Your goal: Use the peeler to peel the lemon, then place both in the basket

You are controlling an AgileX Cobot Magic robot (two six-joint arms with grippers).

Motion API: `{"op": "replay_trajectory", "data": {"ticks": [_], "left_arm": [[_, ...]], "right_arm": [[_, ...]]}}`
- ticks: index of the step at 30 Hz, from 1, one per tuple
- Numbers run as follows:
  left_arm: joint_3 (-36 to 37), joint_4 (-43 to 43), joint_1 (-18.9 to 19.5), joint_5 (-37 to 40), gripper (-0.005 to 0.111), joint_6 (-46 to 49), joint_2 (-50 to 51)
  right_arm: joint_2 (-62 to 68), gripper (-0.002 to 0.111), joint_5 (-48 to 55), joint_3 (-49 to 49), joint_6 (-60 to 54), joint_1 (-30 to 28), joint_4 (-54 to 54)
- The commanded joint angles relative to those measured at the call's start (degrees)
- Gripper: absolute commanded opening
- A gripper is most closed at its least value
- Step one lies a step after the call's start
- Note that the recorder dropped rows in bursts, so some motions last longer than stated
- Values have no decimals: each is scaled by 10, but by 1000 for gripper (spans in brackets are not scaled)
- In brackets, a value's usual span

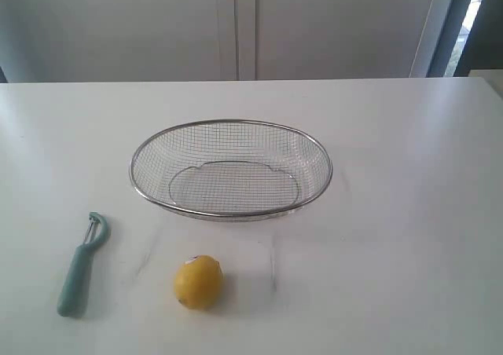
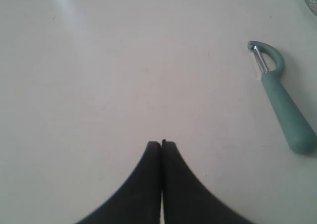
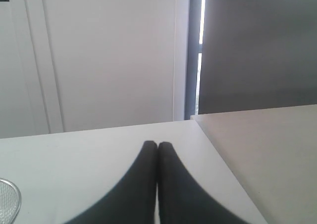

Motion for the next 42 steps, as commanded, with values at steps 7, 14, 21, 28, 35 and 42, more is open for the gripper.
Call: {"op": "replay_trajectory", "data": {"ticks": [7,14,21,28,35,42], "left_arm": [[4,-5,2,6,0,-4,-3],[4,-5,2,6,0,-4,-3],[4,-5,2,6,0,-4,-3],[4,-5,2,6,0,-4,-3],[4,-5,2,6,0,-4,-3],[4,-5,2,6,0,-4,-3]], "right_arm": [[75,0,-8,-28,4,-2,0],[75,0,-10,-28,4,-2,0],[75,0,-10,-28,4,-2,0],[109,0,-14,-31,1,-2,0],[166,0,-10,-53,1,-2,0],[224,0,23,-85,1,-2,0]]}}
